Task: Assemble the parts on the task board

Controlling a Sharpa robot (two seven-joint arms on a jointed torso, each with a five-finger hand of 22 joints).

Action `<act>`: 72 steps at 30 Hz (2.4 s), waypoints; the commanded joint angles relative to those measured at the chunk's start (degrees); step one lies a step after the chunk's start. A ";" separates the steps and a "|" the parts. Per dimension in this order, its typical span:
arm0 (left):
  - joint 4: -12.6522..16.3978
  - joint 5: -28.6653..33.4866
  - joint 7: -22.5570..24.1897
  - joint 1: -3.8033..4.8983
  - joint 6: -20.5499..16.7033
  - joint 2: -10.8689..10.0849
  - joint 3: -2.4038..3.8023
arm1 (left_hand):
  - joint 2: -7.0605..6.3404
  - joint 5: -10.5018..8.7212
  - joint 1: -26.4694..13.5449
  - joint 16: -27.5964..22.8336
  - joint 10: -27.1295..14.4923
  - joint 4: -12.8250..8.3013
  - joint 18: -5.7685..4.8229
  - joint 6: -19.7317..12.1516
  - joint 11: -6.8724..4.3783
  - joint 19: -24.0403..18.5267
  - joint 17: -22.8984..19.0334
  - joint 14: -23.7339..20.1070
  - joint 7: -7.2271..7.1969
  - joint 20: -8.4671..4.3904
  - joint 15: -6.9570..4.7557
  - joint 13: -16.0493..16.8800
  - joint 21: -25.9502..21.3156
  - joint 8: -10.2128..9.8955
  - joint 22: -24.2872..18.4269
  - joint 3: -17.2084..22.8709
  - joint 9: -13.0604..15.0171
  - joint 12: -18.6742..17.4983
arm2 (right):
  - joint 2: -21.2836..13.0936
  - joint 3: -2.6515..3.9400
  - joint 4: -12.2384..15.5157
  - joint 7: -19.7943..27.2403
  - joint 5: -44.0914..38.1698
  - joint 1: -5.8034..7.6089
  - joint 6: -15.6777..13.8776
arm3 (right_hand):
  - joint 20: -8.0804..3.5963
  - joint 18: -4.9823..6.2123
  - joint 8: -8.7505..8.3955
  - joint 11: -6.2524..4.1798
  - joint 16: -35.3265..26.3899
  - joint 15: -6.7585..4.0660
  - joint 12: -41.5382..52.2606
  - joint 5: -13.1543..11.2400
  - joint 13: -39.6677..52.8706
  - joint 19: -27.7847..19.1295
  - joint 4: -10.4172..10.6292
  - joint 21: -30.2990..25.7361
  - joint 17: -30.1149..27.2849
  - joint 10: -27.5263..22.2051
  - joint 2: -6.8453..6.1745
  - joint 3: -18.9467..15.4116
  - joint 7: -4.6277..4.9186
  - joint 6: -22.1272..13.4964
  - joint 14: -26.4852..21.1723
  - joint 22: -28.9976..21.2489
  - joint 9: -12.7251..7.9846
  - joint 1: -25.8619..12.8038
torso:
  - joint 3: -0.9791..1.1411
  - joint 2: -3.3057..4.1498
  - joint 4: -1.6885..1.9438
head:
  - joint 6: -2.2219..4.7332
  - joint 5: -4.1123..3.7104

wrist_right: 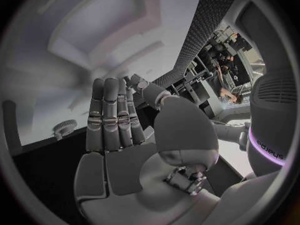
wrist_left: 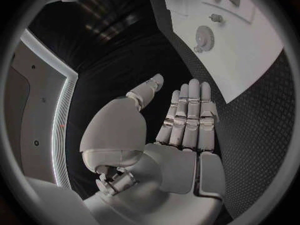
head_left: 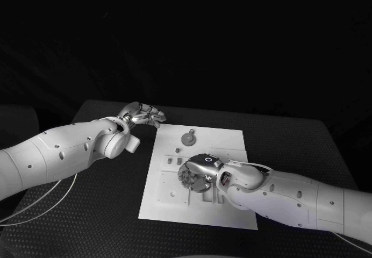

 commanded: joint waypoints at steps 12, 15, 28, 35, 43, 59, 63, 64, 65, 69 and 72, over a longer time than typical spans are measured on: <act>0.16 0.28 0.47 0.17 0.43 -0.17 0.04 | -0.30 -0.24 -0.33 -0.39 -0.39 0.44 -0.28 -0.37 -0.12 0.33 0.14 0.37 0.03 0.06 -0.01 -0.07 -0.13 -0.09 -0.12 0.02 0.02 0.03 | -0.73 -0.06 -0.16 -0.03 1.62 -0.09 -3.31 | 0.28 0.69 -1.14 1.47 1.00 1.46 -2.53 0.04 -0.72 -0.85 0.11 -0.49 0.92 -3.86 -2.27 -0.44 1.06 -2.97 -1.22 1.04 -0.52 0.19 | -0.03 0.00 0.06 | -0.03 -0.11; 0.15 0.28 0.45 0.18 0.45 -0.19 0.04 | -0.32 -0.24 -0.32 -0.41 -0.39 0.44 -0.28 -0.38 -0.12 0.32 0.16 0.37 0.03 0.06 -0.01 -0.07 -0.13 -0.09 -0.13 0.02 0.02 0.03 | -1.32 -0.05 0.12 -0.17 1.77 -0.05 -4.14 | 0.33 0.68 -1.12 1.61 1.15 1.60 -2.74 0.05 -0.75 -1.02 0.12 -0.51 1.05 -4.15 -2.37 -0.35 1.15 -3.11 -1.46 1.21 -0.51 0.32 | -0.03 0.03 0.07 | 0.03 -0.13; -0.18 0.30 0.86 0.18 0.32 -0.14 0.03 | -0.33 -0.25 -0.31 -0.47 -0.39 0.46 -0.28 -0.39 -0.12 0.32 0.24 0.38 0.04 0.07 0.00 -0.09 -0.12 -0.07 -0.17 0.01 0.03 0.04 | -7.49 1.55 5.25 0.61 7.88 4.10 -2.71 | -0.01 0.80 -0.78 1.13 3.57 1.14 -2.20 0.05 -0.05 0.04 0.41 0.71 2.35 -2.97 -2.42 -0.63 1.28 -3.39 -0.63 2.70 -0.39 -0.04 | 0.05 -0.05 -0.01 | 0.57 -0.55; -0.22 0.40 0.91 0.18 0.27 -0.11 0.03 | -0.36 -0.25 -0.31 -0.51 -0.37 0.46 -0.28 -0.36 -0.13 0.32 0.29 0.39 0.03 0.07 0.00 -0.09 -0.11 -0.03 -0.19 0.00 0.04 0.07 | -12.62 3.21 7.24 -0.37 9.63 8.16 3.94 | -0.09 0.79 -0.79 1.24 4.92 1.22 -2.50 0.05 0.08 0.28 1.16 1.27 3.10 -3.42 -3.67 -2.21 1.50 -3.81 -0.57 3.51 -0.41 -2.52 | 0.02 -0.04 -0.10 | 0.92 -0.76; -0.18 0.42 0.92 0.18 0.26 -0.15 0.03 | -0.38 -0.25 -0.29 -0.54 -0.35 0.47 -0.28 -0.35 -0.14 0.32 0.34 0.40 0.02 0.07 0.00 -0.09 -0.11 -0.01 -0.21 -0.01 0.05 0.08 | -14.72 3.19 6.22 -3.67 4.19 9.14 9.33 | -0.18 0.75 -0.80 2.01 5.68 1.95 -3.60 0.05 -0.15 -0.61 0.46 1.38 3.51 -5.72 -4.81 -5.95 1.07 -4.62 -1.83 4.50 -0.40 -4.96 | 0.04 -0.02 -0.08 | 1.21 -0.97; -0.26 0.45 0.97 0.18 0.35 -0.22 0.03 | -0.39 -0.25 -0.29 -0.62 -0.35 0.49 -0.28 -0.36 -0.14 0.32 0.43 0.41 0.01 0.07 0.00 -0.11 -0.10 0.02 -0.26 -0.02 0.06 0.09 | -13.93 1.82 4.47 -4.87 -0.45 7.60 10.32 | -0.14 0.80 -0.73 2.46 6.32 2.39 -3.30 0.06 -0.33 -0.97 1.33 1.29 3.59 -7.34 -5.76 -6.21 0.52 -5.34 -2.57 5.05 -0.33 -4.98 | 0.04 0.03 0.09 | 0.88 -0.98; -0.28 0.45 0.98 0.18 0.35 -0.27 0.02 | -0.38 -0.25 -0.28 -0.63 -0.35 0.50 -0.28 -0.36 -0.14 0.32 0.46 0.41 0.01 0.07 0.00 -0.11 -0.10 0.02 -0.27 -0.01 0.06 0.09 | -13.48 1.55 3.89 -4.91 -1.22 6.94 10.15 | -0.23 0.80 -0.41 2.29 6.61 2.23 -2.98 0.06 -0.14 -0.82 1.07 1.38 3.59 -6.89 -5.06 -6.12 0.72 -5.01 -2.46 5.24 -0.19 -4.29 | 0.03 0.05 0.09 | 0.79 -0.91; -0.28 0.45 0.98 0.18 0.37 -0.27 0.02 | -0.38 -0.25 -0.28 -0.64 -0.35 0.50 -0.28 -0.36 -0.14 0.32 0.46 0.41 0.01 0.07 0.00 -0.11 -0.10 0.02 -0.27 -0.01 0.06 0.09 | -13.42 1.53 3.83 -4.88 -1.23 6.87 10.17 | -0.26 0.80 -0.32 2.20 6.70 2.15 -2.82 0.06 -0.04 -0.77 0.94 1.41 3.59 -6.60 -4.79 -6.12 0.78 -4.91 -2.40 5.30 -0.15 -4.07 | 0.03 0.06 0.09 | 0.77 -0.88; -0.28 0.45 0.97 0.18 0.39 -0.28 0.02 | -0.38 -0.25 -0.27 -0.64 -0.35 0.50 -0.28 -0.36 -0.14 0.32 0.47 0.41 0.01 0.07 0.00 -0.11 -0.10 0.03 -0.27 -0.01 0.06 0.09 | -13.28 1.49 3.75 -4.75 -1.23 6.64 9.77 | -0.29 0.80 -0.19 2.09 6.80 2.04 -2.67 0.05 0.07 -0.72 0.74 1.43 3.58 -6.32 -4.51 -6.21 0.86 -4.77 -2.34 5.37 -0.10 -3.87 | 0.02 0.05 0.09 | 0.73 -0.88; -0.28 0.45 0.95 0.18 0.41 -0.32 0.02 | -0.38 -0.25 -0.27 -0.65 -0.35 0.51 -0.28 -0.37 -0.14 0.32 0.49 0.42 0.01 0.07 0.00 -0.12 -0.10 0.03 -0.28 -0.02 0.06 0.09 | -12.92 1.47 3.73 -4.55 -1.18 6.18 9.00 | -0.52 0.80 0.45 1.55 7.40 1.52 -1.95 0.05 0.54 -0.01 0.30 1.79 3.58 -4.92 -3.19 -6.70 1.02 -3.81 -1.56 5.67 0.14 -3.57 | 0.00 0.04 0.10 | 0.63 -0.84; -0.28 0.45 0.93 0.18 0.43 -0.33 0.02 | -0.37 -0.25 -0.28 -0.67 -0.35 0.52 -0.28 -0.37 -0.14 0.33 0.51 0.42 0.01 0.07 0.00 -0.12 -0.09 0.04 -0.29 -0.02 0.06 0.09 | -12.62 1.47 3.69 -4.54 -1.41 5.91 9.04 | -0.87 0.80 1.14 1.05 7.79 1.04 -1.29 0.05 0.98 0.58 -0.08 2.04 3.50 -3.57 -1.70 -6.95 0.50 -2.70 -0.86 5.88 0.39 -2.70 | 0.00 0.04 0.09 | 0.58 -0.79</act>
